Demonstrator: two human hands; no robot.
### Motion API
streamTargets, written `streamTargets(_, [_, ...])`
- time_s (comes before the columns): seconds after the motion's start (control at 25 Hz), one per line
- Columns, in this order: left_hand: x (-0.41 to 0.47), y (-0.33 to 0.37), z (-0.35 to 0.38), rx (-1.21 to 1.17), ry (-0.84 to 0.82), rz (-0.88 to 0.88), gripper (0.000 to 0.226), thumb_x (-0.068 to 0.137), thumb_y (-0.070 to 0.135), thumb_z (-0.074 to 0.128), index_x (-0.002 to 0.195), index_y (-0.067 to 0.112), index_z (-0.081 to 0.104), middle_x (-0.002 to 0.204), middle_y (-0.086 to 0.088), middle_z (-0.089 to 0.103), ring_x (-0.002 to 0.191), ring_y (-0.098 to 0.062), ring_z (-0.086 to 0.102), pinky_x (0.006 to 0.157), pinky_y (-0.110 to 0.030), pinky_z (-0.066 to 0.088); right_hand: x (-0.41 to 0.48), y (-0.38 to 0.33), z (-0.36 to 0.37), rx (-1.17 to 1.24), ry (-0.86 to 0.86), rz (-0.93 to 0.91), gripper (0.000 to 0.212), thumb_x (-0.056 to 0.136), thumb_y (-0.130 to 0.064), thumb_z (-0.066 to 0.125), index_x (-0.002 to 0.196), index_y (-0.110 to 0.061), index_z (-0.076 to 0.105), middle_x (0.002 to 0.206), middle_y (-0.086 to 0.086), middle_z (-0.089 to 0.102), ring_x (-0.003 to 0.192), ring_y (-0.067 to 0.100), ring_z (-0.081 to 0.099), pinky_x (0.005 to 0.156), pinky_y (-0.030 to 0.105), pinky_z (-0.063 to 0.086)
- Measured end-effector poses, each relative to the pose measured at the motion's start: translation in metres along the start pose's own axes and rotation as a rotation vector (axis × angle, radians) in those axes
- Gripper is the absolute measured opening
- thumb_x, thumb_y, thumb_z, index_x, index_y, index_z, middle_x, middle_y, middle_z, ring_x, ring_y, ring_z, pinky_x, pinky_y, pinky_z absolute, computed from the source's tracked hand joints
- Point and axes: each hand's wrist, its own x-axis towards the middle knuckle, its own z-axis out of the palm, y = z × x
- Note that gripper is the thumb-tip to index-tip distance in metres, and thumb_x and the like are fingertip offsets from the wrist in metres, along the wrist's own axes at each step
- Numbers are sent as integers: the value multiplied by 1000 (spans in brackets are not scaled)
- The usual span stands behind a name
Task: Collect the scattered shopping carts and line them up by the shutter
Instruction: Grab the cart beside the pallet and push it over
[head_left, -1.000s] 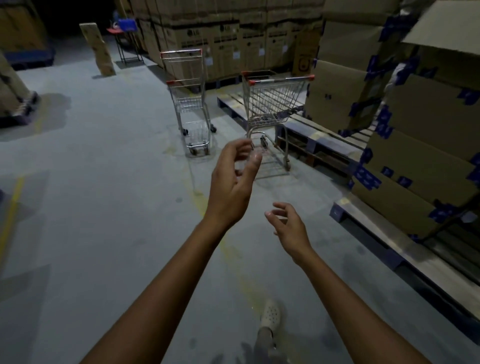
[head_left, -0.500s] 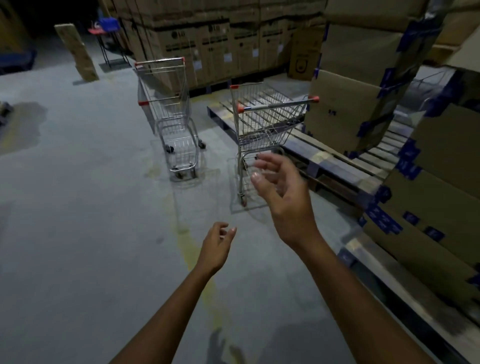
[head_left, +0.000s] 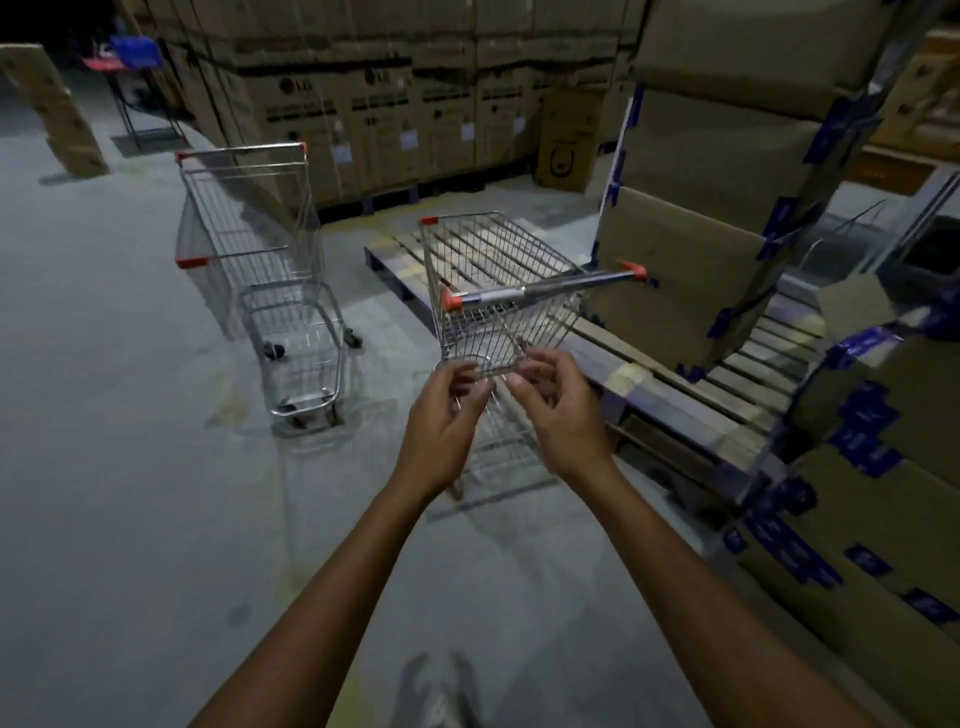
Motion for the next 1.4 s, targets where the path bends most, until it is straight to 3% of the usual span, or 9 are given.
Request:
streamTargets(0.24, [174,26,0,76,47,276,28,95,36,53,121,26,52,117,2,59,108,0,55,83,-15,48,136,81,2,-95,72,260,31,90,-32,66,117,-29,52,114,0,60,103,15,60,81,28,50])
streamTargets(0.48, [278,-69,50,194,15,122,36,91,35,57,123,19,53,118,1,58,107,-11,57,88,-41,53,275,146,-36,-259,229,253,27,90,-21,64,115,-19,55,120,1,56,106,16,56,84,28,43])
streamTargets(0.6, [331,-117,83,338,43,79,36,90,37,56,120,18,55,113,5,57,104,-15,57,90,-49,48,353,185,-60,-444,189,187,36,89,-21,64,123,-15,54,134,7,47,119,22,48,95,31,41])
streamTargets(0.68, [362,-142,105,428,87,8,35,90,42,54,119,22,55,113,6,56,106,-14,55,93,-48,46,398,210,-76,-578,126,142,42,88,-27,65,126,-14,52,141,8,44,128,28,45,103,43,43])
streamTargets(0.8, [407,-172,136,629,130,-30,36,91,38,57,120,16,55,120,-2,54,114,-15,48,94,-28,37,459,248,-98,-754,24,5,50,88,-40,62,129,-14,51,145,10,41,135,29,37,111,49,34])
streamTargets(0.88, [425,-195,146,743,141,-98,36,91,40,55,115,13,57,118,-7,55,112,-21,49,90,-32,39,492,269,-100,-844,-38,-20,52,88,-51,52,128,-17,51,145,8,41,135,27,37,111,52,32])
streamTargets(1.04, [435,-220,160,958,28,-400,40,93,49,43,73,17,54,82,-5,61,80,-25,59,65,-35,46,510,287,-85,-899,-39,-6,45,87,-53,40,101,-21,68,111,1,66,104,23,58,91,44,43])
streamTargets(1.16, [440,-217,153,1021,-15,-617,57,94,55,32,62,14,56,67,-5,60,66,-27,59,69,-36,51,511,284,-73,-877,15,-11,32,88,-40,46,82,-19,69,77,1,66,77,24,59,77,39,43])
streamTargets(1.4, [428,-220,116,1119,-130,-524,55,99,46,26,61,16,51,68,-9,61,58,-23,50,67,-34,40,512,263,-22,-871,-34,-19,33,85,-36,43,74,-16,67,65,5,59,66,28,56,68,35,38])
